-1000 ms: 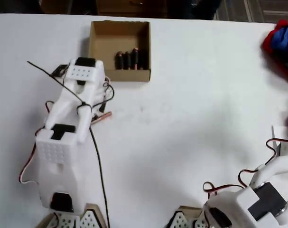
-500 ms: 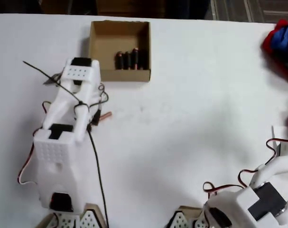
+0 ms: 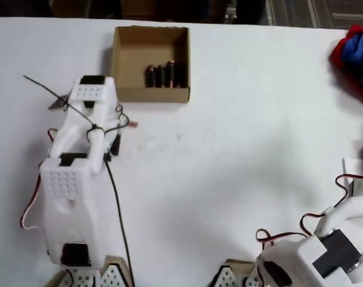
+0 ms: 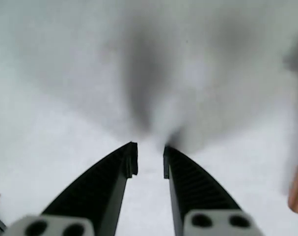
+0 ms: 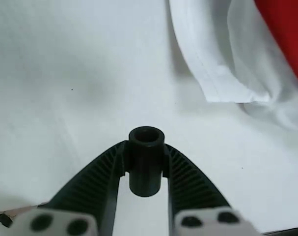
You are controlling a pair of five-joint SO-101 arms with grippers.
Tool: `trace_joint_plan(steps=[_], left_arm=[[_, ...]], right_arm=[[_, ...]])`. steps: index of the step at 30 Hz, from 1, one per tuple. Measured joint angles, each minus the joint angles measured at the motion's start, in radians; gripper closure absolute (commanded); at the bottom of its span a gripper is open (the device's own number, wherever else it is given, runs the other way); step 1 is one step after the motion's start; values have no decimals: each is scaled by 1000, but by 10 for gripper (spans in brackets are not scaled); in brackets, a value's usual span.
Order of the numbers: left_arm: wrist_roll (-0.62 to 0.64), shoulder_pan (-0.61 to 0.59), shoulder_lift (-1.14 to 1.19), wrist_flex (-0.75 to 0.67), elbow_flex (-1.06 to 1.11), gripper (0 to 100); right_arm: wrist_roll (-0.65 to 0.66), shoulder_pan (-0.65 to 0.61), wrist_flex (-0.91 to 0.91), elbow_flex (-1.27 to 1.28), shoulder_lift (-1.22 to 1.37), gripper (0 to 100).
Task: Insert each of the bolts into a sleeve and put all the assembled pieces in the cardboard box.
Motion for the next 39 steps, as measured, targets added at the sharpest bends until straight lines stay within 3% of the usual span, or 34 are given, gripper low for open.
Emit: trace_joint_plan(steps=[10, 23, 39], left_arm=[[0, -11, 5, 71, -293, 868], [0, 60, 6, -149, -301, 868], [0, 37, 201, -227, -318, 868]], right_arm=[[0, 0, 0, 0, 0, 978], [0, 0, 0, 0, 0, 978], [0, 8, 0, 0, 0, 978]])
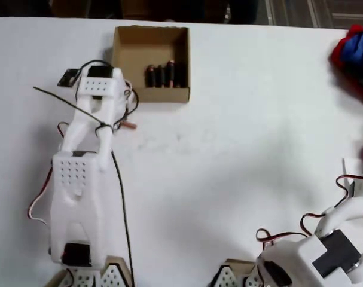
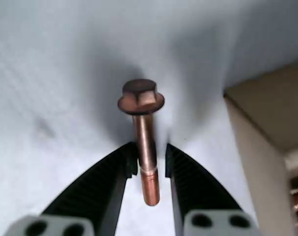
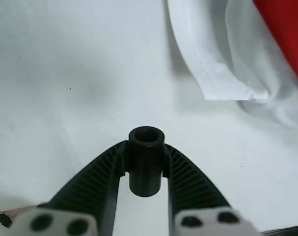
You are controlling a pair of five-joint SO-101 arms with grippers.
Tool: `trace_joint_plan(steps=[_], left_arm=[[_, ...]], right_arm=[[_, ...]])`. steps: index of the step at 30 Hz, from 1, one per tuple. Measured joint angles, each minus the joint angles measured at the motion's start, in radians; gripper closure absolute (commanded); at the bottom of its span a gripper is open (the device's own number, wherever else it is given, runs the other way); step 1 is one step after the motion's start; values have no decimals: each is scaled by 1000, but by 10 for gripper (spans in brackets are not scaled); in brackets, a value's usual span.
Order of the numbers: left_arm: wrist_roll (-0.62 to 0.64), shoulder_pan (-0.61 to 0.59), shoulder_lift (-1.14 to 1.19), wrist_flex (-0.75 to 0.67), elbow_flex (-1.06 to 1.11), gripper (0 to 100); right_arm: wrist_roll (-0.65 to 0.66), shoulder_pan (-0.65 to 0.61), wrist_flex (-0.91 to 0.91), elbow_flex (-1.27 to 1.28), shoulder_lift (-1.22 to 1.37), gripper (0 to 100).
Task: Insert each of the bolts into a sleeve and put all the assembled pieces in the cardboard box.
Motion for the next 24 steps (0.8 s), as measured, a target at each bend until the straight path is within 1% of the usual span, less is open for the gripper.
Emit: trace_joint_plan(steps=[6, 11, 13, 24], left_arm=[[-14, -17, 9, -6, 0, 868], [-160, -63, 14, -34, -3, 868], [-192, -80, 14, -46, -6, 868], [-206, -106, 15, -71, -8, 879]], right_arm=[[0, 0, 0, 0, 0, 978], [0, 0, 0, 0, 0, 978], [0, 0, 0, 0, 0, 978], [0, 0, 0, 0, 0, 978]])
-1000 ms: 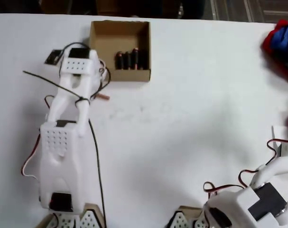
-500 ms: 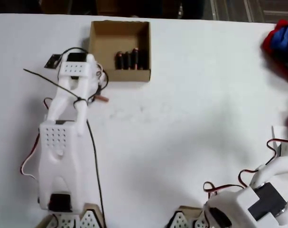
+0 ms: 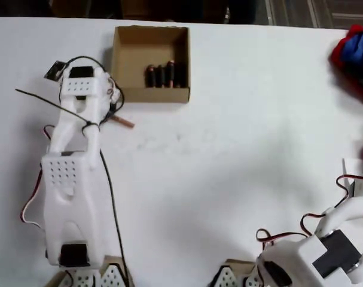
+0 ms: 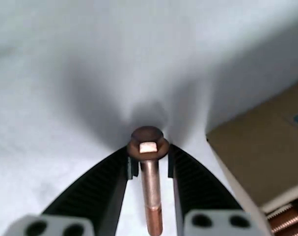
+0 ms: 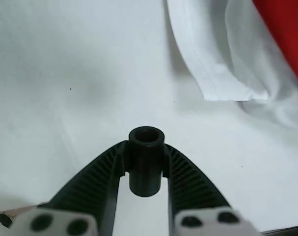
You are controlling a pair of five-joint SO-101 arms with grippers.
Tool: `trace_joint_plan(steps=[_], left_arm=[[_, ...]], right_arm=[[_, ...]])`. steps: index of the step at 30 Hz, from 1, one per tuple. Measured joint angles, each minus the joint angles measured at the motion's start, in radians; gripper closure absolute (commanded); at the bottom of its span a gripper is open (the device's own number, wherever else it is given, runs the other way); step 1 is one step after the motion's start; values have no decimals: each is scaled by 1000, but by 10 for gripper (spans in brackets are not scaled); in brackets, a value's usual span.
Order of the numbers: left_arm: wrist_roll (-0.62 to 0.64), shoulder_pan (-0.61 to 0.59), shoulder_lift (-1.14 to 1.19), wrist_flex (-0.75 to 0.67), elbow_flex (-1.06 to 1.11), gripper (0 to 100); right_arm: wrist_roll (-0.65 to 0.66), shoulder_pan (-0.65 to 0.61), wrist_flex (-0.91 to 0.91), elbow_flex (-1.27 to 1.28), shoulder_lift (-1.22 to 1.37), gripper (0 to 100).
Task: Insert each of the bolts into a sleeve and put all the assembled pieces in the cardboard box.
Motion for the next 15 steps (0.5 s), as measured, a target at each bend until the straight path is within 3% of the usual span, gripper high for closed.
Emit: trace_joint_plan(steps=[3, 7, 15], left_arm=[[0, 0, 0, 2, -3, 970], [-44, -2, 0, 49, -18, 977], [-359, 48, 9, 365, -120, 973]], right_arm=[[0, 0, 0, 0, 0, 978], [0, 0, 0, 0, 0, 978], [0, -8, 0, 0, 0, 978]])
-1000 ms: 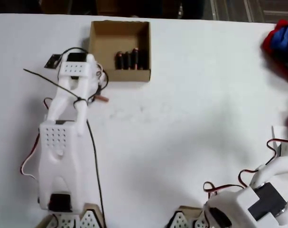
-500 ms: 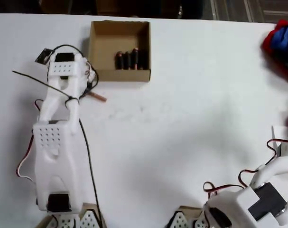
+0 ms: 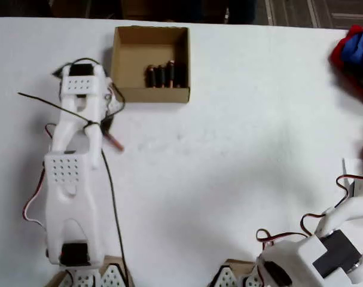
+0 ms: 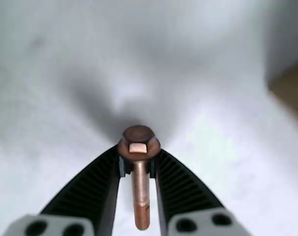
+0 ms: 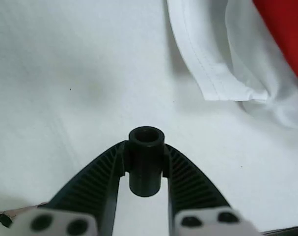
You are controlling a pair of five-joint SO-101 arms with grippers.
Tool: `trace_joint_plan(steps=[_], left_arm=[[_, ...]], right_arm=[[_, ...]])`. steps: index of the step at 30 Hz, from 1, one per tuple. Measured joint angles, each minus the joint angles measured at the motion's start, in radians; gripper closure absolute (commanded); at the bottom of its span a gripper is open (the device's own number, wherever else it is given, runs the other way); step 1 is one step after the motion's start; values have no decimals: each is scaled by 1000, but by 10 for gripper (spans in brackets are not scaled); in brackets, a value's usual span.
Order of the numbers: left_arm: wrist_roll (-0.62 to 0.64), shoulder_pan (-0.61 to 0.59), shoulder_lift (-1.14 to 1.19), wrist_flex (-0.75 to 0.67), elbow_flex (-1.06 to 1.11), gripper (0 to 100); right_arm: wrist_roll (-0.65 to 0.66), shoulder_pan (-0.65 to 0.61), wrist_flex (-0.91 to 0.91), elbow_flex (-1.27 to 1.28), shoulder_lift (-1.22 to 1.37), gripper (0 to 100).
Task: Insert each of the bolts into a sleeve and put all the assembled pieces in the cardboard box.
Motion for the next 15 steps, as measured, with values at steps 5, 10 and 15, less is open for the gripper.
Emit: trace_joint_plan(steps=[5, 10, 15], left_arm=[[-285, 77, 0, 35, 6, 970], [-385, 120, -3, 35, 86, 969], [-384, 121, -3, 35, 101, 968]], right_arm=[[-9, -32, 0, 0, 0, 978], [-29, -51, 0, 0, 0, 978], [-34, -78, 0, 0, 0, 978]])
